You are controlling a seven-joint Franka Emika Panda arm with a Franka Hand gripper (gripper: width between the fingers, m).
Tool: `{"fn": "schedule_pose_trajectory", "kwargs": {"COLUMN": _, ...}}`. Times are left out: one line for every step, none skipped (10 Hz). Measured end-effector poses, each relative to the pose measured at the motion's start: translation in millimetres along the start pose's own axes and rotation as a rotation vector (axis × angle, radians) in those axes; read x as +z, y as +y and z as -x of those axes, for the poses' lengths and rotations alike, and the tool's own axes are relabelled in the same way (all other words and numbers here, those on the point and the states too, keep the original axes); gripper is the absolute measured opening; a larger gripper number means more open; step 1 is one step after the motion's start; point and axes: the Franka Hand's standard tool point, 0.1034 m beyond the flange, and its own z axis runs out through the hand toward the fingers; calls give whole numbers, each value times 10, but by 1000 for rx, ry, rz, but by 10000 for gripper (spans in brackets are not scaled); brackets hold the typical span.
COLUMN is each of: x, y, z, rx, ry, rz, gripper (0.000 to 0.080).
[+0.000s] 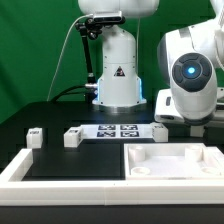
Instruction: Assemble one leg
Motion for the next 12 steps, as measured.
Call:
{"fn": "schedule_pose_trajectory", "kwargs": {"x": 0, "y": 0, "z": 0, "rx": 0, "ry": 0, "rz": 0, "gripper": 284}}
{"fn": "schedule_pose_trajectory", "kwargs": {"x": -1, "y": 0, "z": 0, "rx": 0, "ry": 0, "rz": 0, "gripper": 284}}
{"fn": "schedule_pose_trajectory", "kwargs": {"x": -37, "y": 12, "z": -3, "rx": -8, "ry": -2, "rz": -1, "gripper": 284}}
{"fn": "schedule_pose_trajectory", "kwargs": {"x": -250, "y": 60, "z": 26, "rx": -57, "ry": -27, "rz": -4, "gripper": 284}}
{"fn": "schedule_pose_trajectory", "kwargs": {"x": -466, "y": 74, "z": 10, "rx": -56, "ry": -10, "rz": -20, "gripper": 284}}
{"fn": "schedule_pose_trajectory", "kwargs": {"x": -648, "y": 115, "z": 5, "rx": -54, "ry": 18, "rz": -36, "gripper": 284}}
{"fn": "schedule_pose_trajectory", "kwargs": {"x": -758, "y": 164, "z": 13, "rx": -63, "ry": 4, "rz": -41, "gripper": 284}}
{"fn": "schedule_pose_trajectory", "kwargs": {"x": -843, "y": 189, "z": -16, "rx": -53, "ry": -3, "rz": -48, "gripper": 284}}
{"fn": "schedule_pose_trajectory", "kwargs": {"x": -841, "y": 184, "z": -32, "rx": -52, "ry": 6, "rz": -51, "gripper": 284}}
{"fn": "schedule_pose_trajectory", "kwargs": {"x": -848, "y": 165, "z": -61, "rx": -54, "ry": 44, "rz": -53, "gripper": 284}}
{"fn": "schedule_pose_trajectory", "kwargs": {"x": -877, "y": 146, "z": -97, "rx": -56, "ry": 113, "rz": -59, "gripper": 284}}
{"fn": "schedule_pose_trajectory", "kwargs": {"x": -904, "y": 134, "z": -142, "rx": -60, "ry": 220, "rz": -66, "gripper": 284}}
